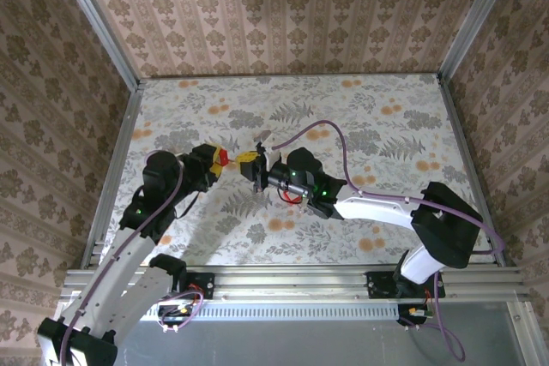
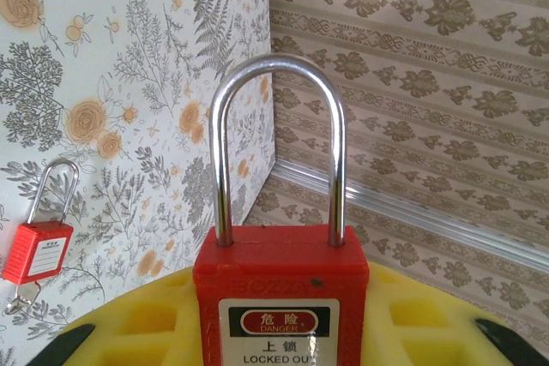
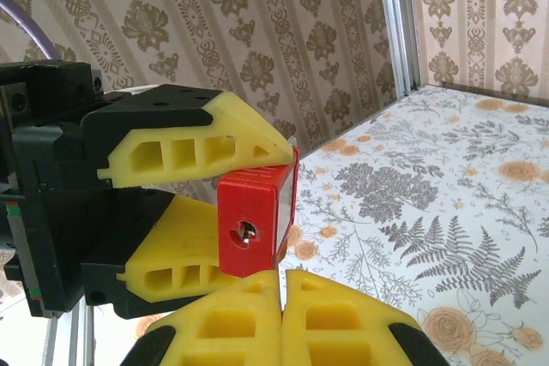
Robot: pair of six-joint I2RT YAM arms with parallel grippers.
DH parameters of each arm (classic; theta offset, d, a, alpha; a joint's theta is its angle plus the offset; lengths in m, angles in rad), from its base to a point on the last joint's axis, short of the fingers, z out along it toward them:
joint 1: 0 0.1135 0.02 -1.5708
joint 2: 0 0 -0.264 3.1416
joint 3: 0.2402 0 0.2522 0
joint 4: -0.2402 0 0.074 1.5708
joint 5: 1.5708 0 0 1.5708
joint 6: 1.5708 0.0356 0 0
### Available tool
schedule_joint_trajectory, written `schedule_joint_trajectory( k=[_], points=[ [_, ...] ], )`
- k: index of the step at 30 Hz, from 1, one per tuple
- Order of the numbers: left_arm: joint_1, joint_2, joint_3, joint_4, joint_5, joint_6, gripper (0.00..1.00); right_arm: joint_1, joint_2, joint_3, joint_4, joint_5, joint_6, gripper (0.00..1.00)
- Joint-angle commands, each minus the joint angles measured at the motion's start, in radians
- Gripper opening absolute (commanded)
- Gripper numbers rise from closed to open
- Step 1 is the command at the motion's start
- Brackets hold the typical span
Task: Unlock with the key
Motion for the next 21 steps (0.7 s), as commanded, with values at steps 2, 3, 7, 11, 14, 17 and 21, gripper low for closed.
schedule_joint_trajectory(
  k=[2, 3, 7, 11, 14, 17, 21],
  points=[
    [0.001, -0.013, -0.009, -0.001, -0.019, 0.015, 0.0, 0.015, 0.004, 0.029, 0.031, -0.009, 0.016, 0.0],
    [0.001, -0.014, -0.011, -0.002, -0.022, 0.015, 0.0, 0.017, 0.0, 0.029, 0.026, -0.009, 0.015, 0.0],
    [0.002, -0.016, -0.02, -0.004, -0.033, 0.019, 0.0, 0.021, -0.018, 0.029, 0.002, -0.012, 0.011, 0.0],
    [0.003, -0.021, -0.023, -0.012, -0.045, 0.024, 0.0, 0.029, -0.04, 0.022, -0.026, -0.011, 0.006, 0.0],
    [0.01, -0.024, -0.02, -0.023, -0.049, 0.031, 0.0, 0.03, -0.058, 0.008, -0.039, -0.004, 0.004, 0.0],
    [0.011, -0.028, -0.019, -0.033, -0.054, 0.037, 0.0, 0.03, -0.069, -0.001, -0.048, -0.004, 0.009, 0.0],
    [0.011, -0.029, -0.02, -0.035, -0.058, 0.042, 0.0, 0.034, -0.058, 0.004, -0.046, -0.006, 0.014, 0.0]
  ],
)
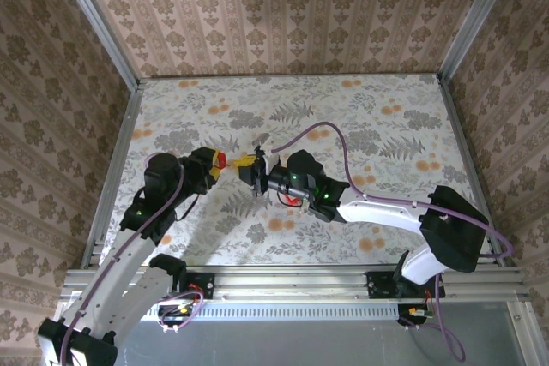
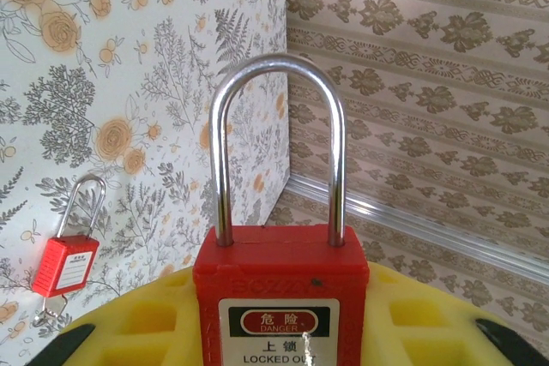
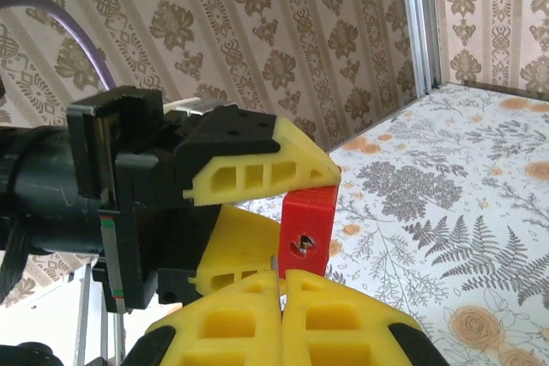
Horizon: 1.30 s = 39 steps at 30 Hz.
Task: Unlock with the key
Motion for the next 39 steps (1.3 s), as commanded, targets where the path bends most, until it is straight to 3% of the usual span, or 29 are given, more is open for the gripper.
schedule_joint_trajectory(
  k=[1, 39],
  points=[
    [0.01, -0.018, -0.004, -0.001, -0.018, 0.022, 0.0, 0.006, -0.008, 0.006, -0.007, -0.002, 0.008, 0.0],
    [-0.01, -0.034, -0.008, -0.035, -0.024, 0.033, 0.0, -0.012, 0.101, 0.081, 0.015, 0.003, 0.036, 0.0]
  ],
)
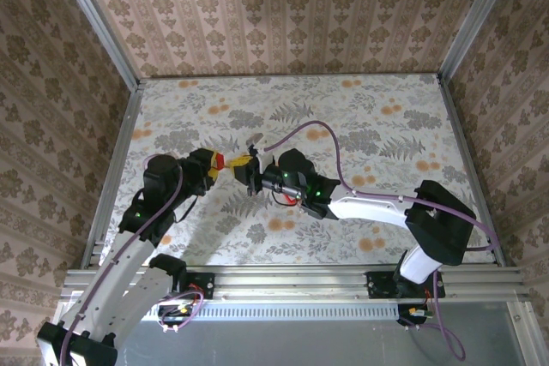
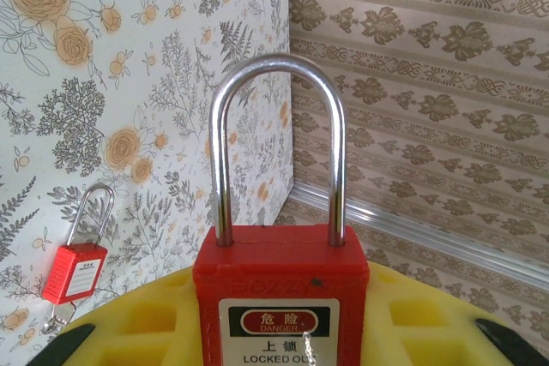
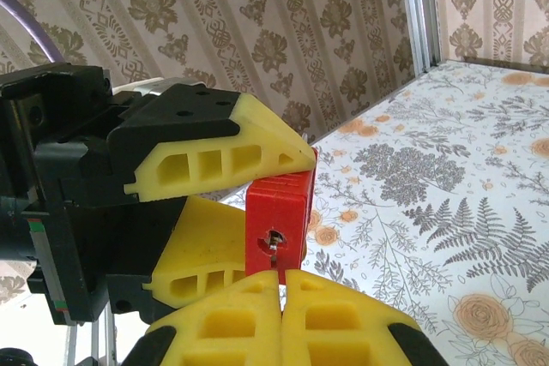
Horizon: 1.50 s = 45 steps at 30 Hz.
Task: Unlock with the key
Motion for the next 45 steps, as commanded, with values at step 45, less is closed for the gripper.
schedule_joint_trajectory(
  k=[45],
  points=[
    [-0.025, 0.053, 0.014, 0.062, 0.089, 0.014, 0.0, 0.025, 0.095, 0.097, -0.068, -0.064, -0.142, 0.0]
  ],
)
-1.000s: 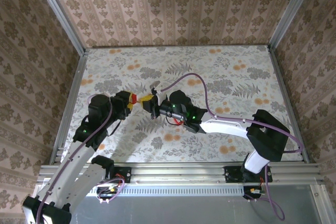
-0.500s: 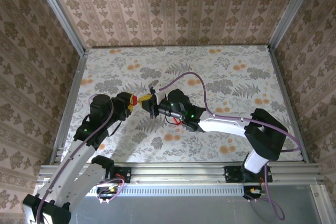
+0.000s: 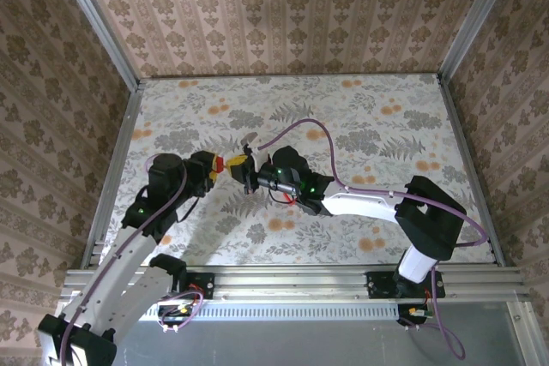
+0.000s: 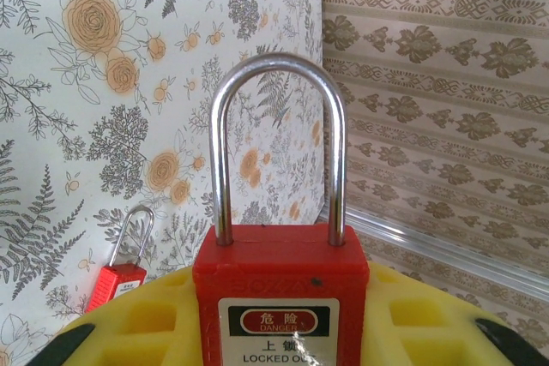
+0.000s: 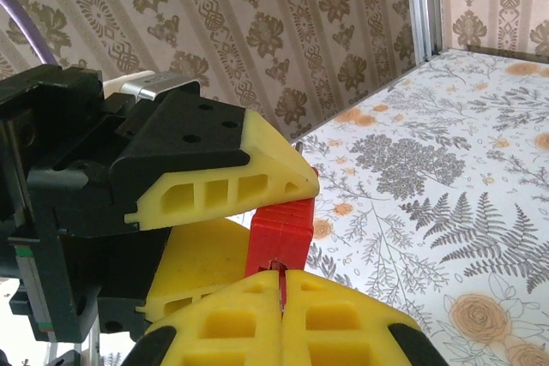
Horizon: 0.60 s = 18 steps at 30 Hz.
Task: Unlock with the key
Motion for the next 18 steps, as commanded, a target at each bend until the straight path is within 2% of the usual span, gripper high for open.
schedule_joint_trajectory(
  k=[1, 6, 14, 18],
  points=[
    [-0.014, 0.017, 0.016, 0.098, 0.141, -0.021, 0.0, 0.035, 0.031, 0.055, -0.068, -0.037, -0.129, 0.0],
    [-0.014, 0.042, 0.029, 0.121, 0.163, -0.02, 0.0, 0.064, 0.022, 0.099, -0.195, -0.027, -0.258, 0.0],
    [-0.01, 0.061, 0.041, 0.14, 0.199, -0.018, 0.0, 0.072, 0.011, 0.075, -0.207, -0.041, -0.331, 0.0],
    [-0.006, 0.068, 0.051, 0.127, 0.217, -0.008, 0.0, 0.097, 0.0, 0.086, -0.259, -0.039, -0.428, 0.0]
  ],
)
